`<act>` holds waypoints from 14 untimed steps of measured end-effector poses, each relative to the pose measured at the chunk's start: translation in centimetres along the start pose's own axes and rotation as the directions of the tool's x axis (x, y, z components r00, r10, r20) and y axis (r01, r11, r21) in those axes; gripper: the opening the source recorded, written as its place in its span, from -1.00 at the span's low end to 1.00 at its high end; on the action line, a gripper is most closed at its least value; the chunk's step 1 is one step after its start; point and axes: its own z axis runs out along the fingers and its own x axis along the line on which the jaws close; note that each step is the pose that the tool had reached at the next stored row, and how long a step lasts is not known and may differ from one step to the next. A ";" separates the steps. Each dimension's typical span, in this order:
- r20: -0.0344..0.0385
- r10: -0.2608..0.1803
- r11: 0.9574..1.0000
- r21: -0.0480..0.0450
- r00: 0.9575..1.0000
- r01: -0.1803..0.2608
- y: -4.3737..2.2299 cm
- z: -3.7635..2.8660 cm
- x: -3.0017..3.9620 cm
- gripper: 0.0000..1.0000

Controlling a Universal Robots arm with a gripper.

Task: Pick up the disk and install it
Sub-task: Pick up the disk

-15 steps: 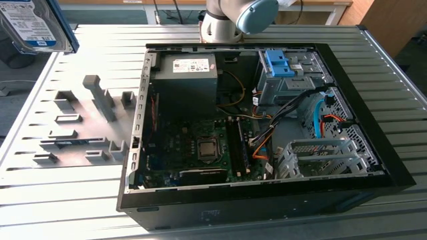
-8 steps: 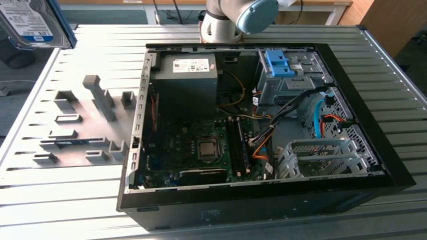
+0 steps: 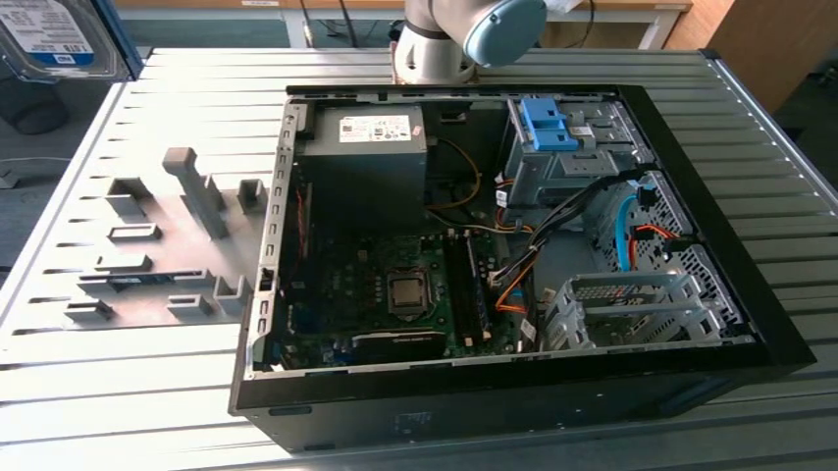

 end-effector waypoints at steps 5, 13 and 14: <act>0.000 0.000 1.000 0.000 1.000 0.000 0.01 -0.25 0.00 -0.26; -0.001 0.000 1.000 0.000 1.000 0.000 0.00 -0.27 0.51 -0.26; -0.001 0.000 1.000 0.000 1.000 0.000 -0.02 -0.27 0.71 -0.26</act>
